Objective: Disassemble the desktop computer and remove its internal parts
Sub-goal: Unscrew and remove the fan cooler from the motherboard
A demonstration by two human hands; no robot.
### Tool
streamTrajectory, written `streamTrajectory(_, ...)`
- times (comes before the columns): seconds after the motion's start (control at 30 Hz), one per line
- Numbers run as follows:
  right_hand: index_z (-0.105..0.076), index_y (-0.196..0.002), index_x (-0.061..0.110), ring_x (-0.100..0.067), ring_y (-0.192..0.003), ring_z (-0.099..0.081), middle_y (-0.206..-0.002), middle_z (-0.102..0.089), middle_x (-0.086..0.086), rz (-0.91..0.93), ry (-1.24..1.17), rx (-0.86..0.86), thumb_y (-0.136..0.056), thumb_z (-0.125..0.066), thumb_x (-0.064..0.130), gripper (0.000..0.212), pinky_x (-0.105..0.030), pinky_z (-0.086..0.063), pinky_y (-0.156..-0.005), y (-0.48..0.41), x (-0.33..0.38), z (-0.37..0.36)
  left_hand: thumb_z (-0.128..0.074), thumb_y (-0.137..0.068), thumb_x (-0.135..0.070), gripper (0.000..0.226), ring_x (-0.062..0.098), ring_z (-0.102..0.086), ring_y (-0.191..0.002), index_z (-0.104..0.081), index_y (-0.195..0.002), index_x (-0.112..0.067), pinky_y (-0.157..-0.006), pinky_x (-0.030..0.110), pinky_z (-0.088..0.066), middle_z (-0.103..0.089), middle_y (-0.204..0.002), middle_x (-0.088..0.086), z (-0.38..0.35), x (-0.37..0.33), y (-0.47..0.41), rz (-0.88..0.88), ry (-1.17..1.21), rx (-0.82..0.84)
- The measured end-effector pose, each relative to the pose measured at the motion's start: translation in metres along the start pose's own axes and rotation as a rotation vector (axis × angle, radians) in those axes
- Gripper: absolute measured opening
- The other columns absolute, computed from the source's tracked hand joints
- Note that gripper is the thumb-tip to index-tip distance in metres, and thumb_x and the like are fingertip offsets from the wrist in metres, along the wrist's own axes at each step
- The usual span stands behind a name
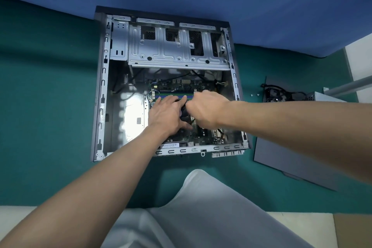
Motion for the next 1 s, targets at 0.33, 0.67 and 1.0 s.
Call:
streamTrajectory(0.33,-0.046,-0.070,0.009,-0.019,-0.063,-0.053,-0.077,-0.056,-0.008,-0.483,-0.520,0.133,-0.094,-0.050,0.015,0.025,-0.026,-0.041,-0.050,0.006,-0.022,-0.016,-0.068,-0.067,-0.070,0.107,0.018,-0.015,-0.147,-0.017,-0.153,-0.030,-0.121,0.037,-0.006,-0.025,-0.158,0.000,-0.003,0.000,-0.003,0.015,-0.031,0.036)
streamTrajectory(0.67,-0.056,-0.077,0.009,-0.032,-0.079,-0.062,-0.080,-0.057,-0.011,0.047,0.033,0.014,-0.091,-0.053,0.014,0.015,-0.038,-0.053,-0.066,0.014,-0.016,-0.017,-0.067,-0.066,-0.071,0.108,0.017,-0.017,-0.147,-0.018,-0.153,-0.030,-0.121,0.038,-0.008,-0.027,-0.157,0.001,-0.006,0.002,-0.005,0.007,-0.038,0.022)
streamTrajectory(1.0,-0.048,-0.079,0.004,-0.011,-0.045,-0.040,-0.072,-0.054,-0.007,-0.694,-0.918,0.196,-0.096,-0.045,0.011,0.019,-0.018,-0.030,-0.033,0.004,-0.024,-0.021,-0.066,-0.066,-0.071,0.107,0.018,-0.016,-0.147,-0.017,-0.153,-0.030,-0.121,0.038,-0.006,-0.026,-0.158,0.001,-0.006,0.001,-0.004,0.008,-0.044,0.026)
Point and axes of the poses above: each hand's wrist, its own y-axis away from the middle knuckle, its own z-axis out of the back of the hand, x = y × z, the point moved 2 cm from there along -y, towards the middle knuckle
